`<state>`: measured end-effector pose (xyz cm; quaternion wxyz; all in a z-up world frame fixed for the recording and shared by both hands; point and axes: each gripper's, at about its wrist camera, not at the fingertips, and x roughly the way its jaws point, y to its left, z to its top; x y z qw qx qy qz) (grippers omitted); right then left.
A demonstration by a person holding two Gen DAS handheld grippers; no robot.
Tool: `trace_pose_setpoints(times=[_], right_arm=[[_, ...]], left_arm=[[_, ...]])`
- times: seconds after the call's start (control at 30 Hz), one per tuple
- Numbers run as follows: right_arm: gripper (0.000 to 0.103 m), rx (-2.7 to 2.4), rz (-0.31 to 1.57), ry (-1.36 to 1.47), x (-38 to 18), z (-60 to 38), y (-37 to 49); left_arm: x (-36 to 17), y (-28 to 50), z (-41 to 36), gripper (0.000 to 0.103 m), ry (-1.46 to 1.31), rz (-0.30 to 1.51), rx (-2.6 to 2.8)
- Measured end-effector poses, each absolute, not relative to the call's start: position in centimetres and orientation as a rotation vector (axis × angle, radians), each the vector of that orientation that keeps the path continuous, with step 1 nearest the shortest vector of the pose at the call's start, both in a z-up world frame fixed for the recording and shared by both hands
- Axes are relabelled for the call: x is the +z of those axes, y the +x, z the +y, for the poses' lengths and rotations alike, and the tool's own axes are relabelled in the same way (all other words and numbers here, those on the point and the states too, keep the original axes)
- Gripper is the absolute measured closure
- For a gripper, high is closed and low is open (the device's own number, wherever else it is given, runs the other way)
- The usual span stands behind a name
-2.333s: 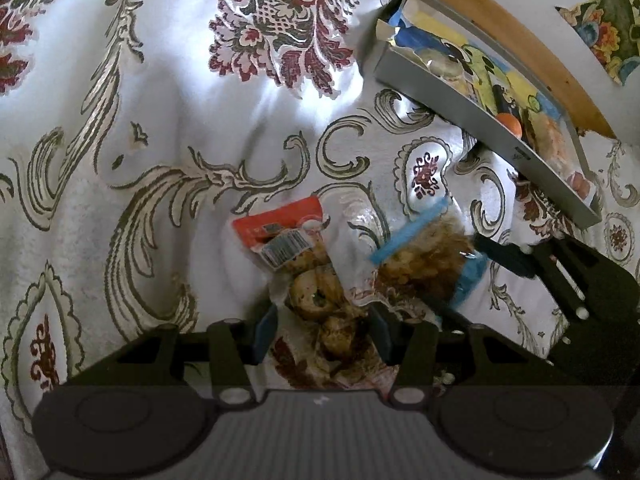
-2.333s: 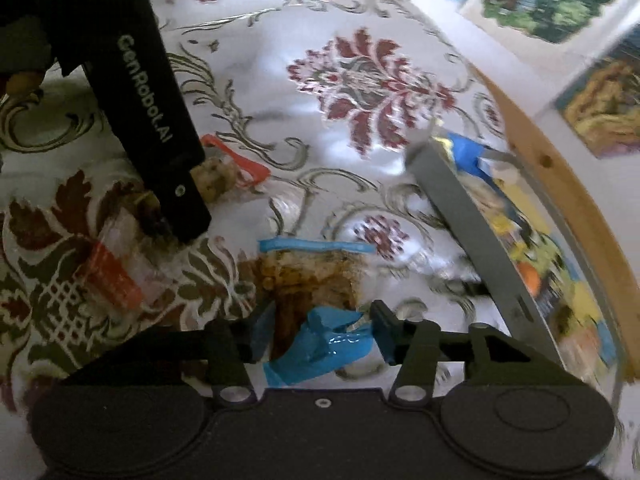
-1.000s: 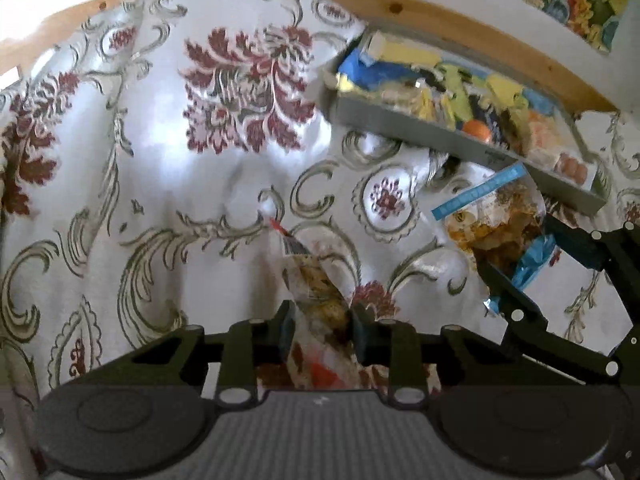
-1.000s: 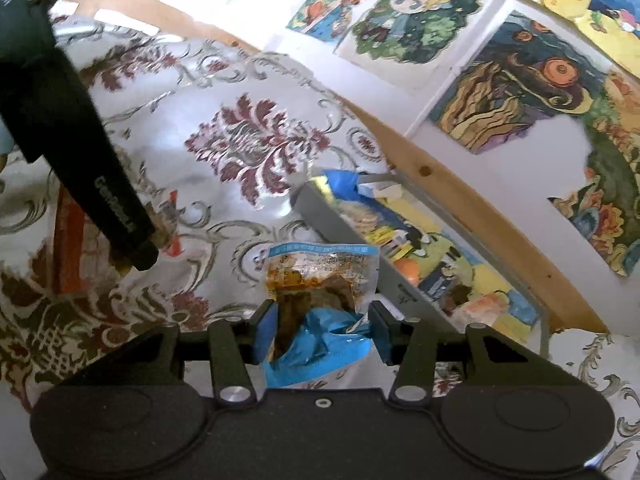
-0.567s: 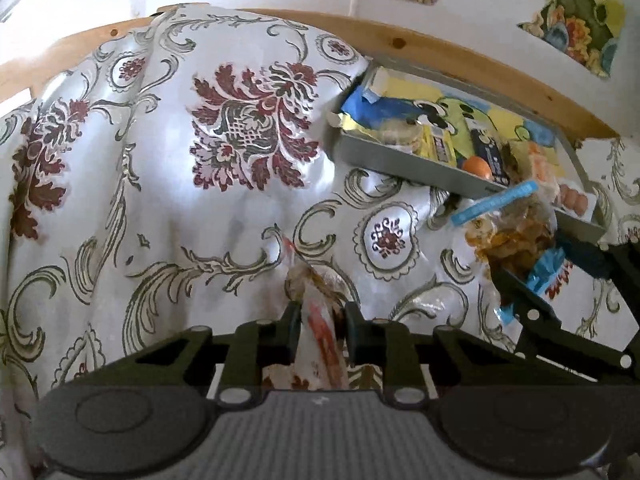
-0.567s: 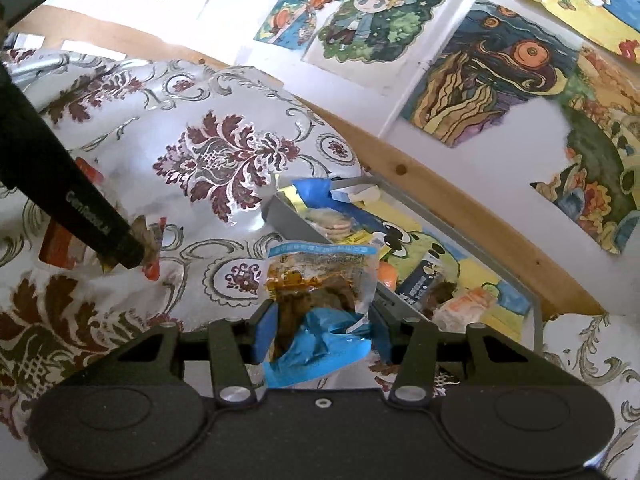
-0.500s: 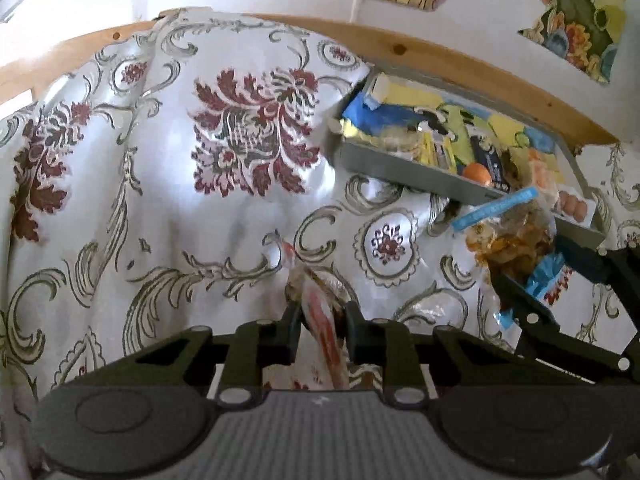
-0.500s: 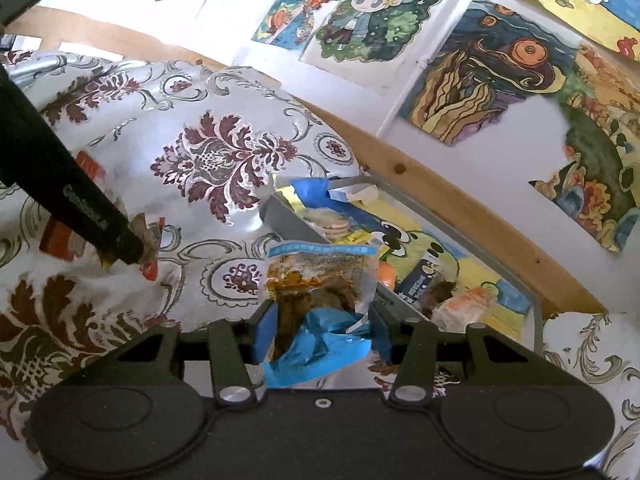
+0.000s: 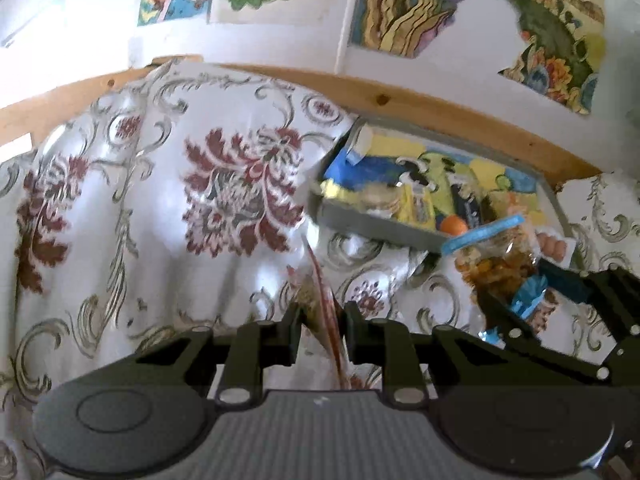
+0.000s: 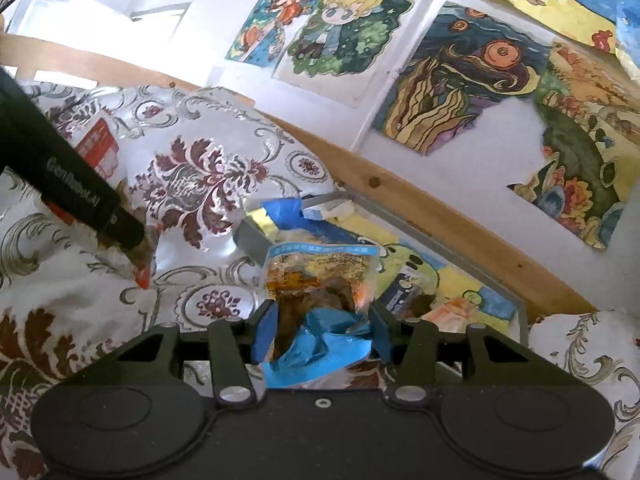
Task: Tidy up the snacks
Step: 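Carry the blue-tagged packet and red-capped stick to the tray with both tools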
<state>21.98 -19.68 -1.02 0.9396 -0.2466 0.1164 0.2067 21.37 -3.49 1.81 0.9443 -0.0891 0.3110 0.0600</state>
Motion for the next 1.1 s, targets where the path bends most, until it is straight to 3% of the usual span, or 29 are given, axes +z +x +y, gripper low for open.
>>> trace_pose_setpoints(times=[0.43,0.73,1.1], right_arm=[[0.051,0.304,0.17,-0.33,1.5,-21.3,27.9],[0.051,0.253,0.265,-0.297,0.5,-21.7,35.7],[0.05,0.265,0.326,-0.314,-2.3,-20.7,38.6]], left_arm=[[6.9,29.6,-7.2,0.079,-0.18,0.484,-0.049],[5.4,38.2,-8.6,0.079,-0.208,0.448,-0.139],[2.3,42.0,-7.3,0.079,-0.32,0.5,-0.158]])
